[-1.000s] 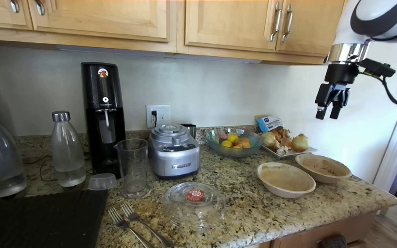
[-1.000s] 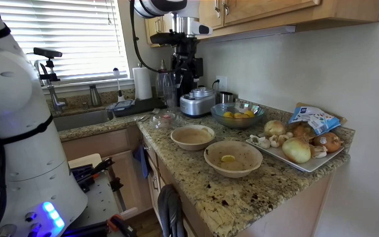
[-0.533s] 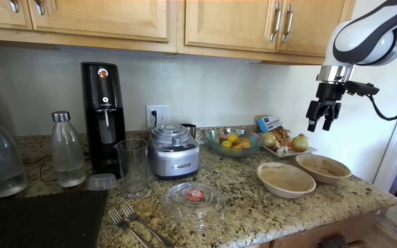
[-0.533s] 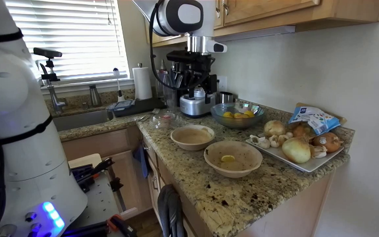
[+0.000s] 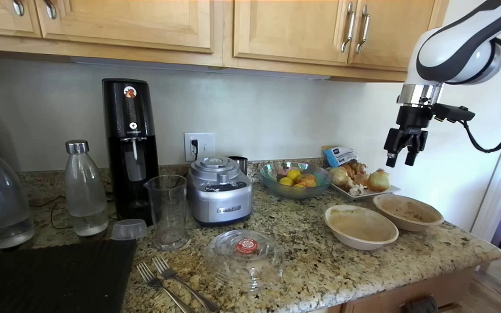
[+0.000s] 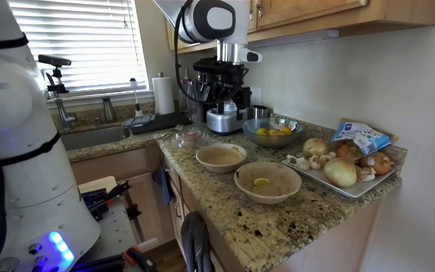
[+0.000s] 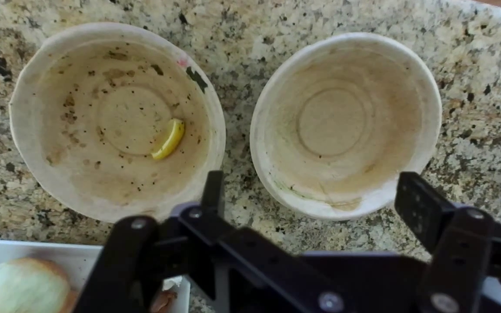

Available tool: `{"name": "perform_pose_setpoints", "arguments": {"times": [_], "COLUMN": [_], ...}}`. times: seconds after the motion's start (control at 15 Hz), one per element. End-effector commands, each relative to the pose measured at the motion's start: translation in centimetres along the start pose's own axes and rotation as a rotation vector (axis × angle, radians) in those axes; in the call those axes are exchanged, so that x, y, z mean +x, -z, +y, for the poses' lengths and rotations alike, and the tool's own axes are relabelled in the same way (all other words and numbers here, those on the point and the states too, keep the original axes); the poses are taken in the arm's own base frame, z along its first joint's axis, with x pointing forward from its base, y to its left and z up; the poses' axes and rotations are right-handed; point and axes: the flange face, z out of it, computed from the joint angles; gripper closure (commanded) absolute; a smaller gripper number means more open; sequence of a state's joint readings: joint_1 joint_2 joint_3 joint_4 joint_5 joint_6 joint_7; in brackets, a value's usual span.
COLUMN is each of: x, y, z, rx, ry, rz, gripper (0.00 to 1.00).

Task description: Stack the bowls

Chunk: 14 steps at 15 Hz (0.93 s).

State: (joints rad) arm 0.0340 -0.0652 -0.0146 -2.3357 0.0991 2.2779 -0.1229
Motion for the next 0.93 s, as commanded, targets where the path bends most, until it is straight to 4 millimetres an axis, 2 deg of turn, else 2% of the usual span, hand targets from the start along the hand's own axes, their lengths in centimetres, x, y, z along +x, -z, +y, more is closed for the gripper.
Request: {"name": "perform_pose_setpoints", "arguments": {"times": [0.0,0.2,0.47,0.73,0.87], "x": [0.5,0.6,0.6,0.1,0.1], "y": [-1.8,-3.5,-4.6,-5.5,-5.8], "z": [2.8,6.7,12.1,16.4,17.7], "rx": [0.011,0.020,0.055,0.085,0.078], "ry": [-0.019,-0.077,-0.135,-0.111,-0.140], "rz": [-0.052,-0.065,-0.075,-0.055,-0.059], "gripper": [0.00,0.00,0.00,0.00,0.00]}}
